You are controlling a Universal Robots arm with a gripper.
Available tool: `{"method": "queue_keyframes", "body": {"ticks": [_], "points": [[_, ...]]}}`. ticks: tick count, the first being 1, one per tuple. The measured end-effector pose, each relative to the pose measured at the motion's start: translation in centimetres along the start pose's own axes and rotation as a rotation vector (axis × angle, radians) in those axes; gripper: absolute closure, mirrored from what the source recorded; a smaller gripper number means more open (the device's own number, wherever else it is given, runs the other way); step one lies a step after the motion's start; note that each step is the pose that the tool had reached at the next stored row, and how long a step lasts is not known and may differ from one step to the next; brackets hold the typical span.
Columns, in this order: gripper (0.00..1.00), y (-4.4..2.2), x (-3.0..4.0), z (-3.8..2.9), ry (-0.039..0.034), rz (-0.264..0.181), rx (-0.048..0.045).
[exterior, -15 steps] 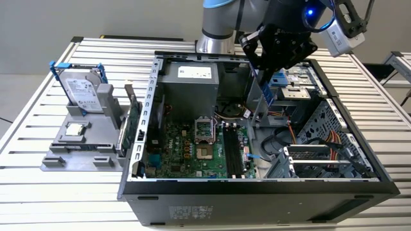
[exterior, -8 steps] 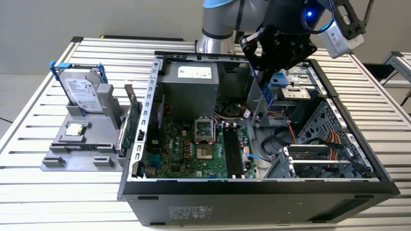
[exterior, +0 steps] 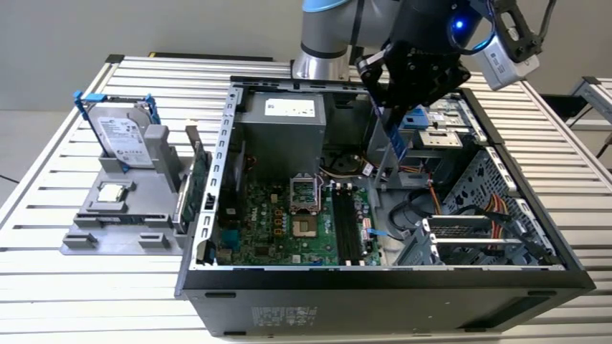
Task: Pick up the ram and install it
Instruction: 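Insert the ram into the slot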
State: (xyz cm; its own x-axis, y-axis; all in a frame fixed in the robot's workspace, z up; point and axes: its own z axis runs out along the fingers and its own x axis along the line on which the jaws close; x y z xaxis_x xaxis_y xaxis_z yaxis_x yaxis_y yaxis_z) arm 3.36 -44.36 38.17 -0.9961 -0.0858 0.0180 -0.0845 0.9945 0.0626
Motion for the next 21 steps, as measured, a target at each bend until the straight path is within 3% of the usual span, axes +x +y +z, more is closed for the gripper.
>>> {"method": "queue_keyframes", "body": {"ticks": [21], "points": [[1.00,-0.46,-0.60,1.12,-0.0001,0.004,0.0001]]}}
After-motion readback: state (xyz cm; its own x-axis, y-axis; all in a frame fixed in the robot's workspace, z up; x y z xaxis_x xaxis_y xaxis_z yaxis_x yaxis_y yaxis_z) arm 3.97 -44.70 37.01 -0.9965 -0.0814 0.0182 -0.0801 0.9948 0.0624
